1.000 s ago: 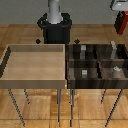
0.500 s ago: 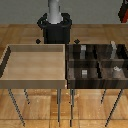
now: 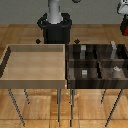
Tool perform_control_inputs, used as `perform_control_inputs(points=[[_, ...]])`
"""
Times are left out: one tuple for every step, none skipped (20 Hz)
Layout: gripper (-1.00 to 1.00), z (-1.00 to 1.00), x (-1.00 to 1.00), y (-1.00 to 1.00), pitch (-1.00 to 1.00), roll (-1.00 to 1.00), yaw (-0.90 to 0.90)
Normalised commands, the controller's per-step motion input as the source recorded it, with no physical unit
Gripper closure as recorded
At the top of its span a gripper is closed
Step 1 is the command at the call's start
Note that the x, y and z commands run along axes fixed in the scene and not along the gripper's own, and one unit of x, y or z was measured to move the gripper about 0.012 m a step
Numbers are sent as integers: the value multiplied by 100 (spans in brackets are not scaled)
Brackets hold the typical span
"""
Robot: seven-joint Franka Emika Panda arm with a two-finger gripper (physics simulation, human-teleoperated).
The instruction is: Place the box of cereal into the appropriate compartment.
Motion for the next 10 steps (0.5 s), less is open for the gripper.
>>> perform_control_inputs(points=[[100,-100,0,0,0,0,0],[100,-100,0,0,0,0,0],[100,-100,0,0,0,0,0],[100,-100,0,0,0,0,0],[100,-100,0,0,0,0,0],[100,-100,0,0,0,0,0],[100,-100,0,0,0,0,0],[100,-100,0,0,0,0,0],[100,-100,0,0,0,0,0],[100,-100,0,-14,0,0,0]])
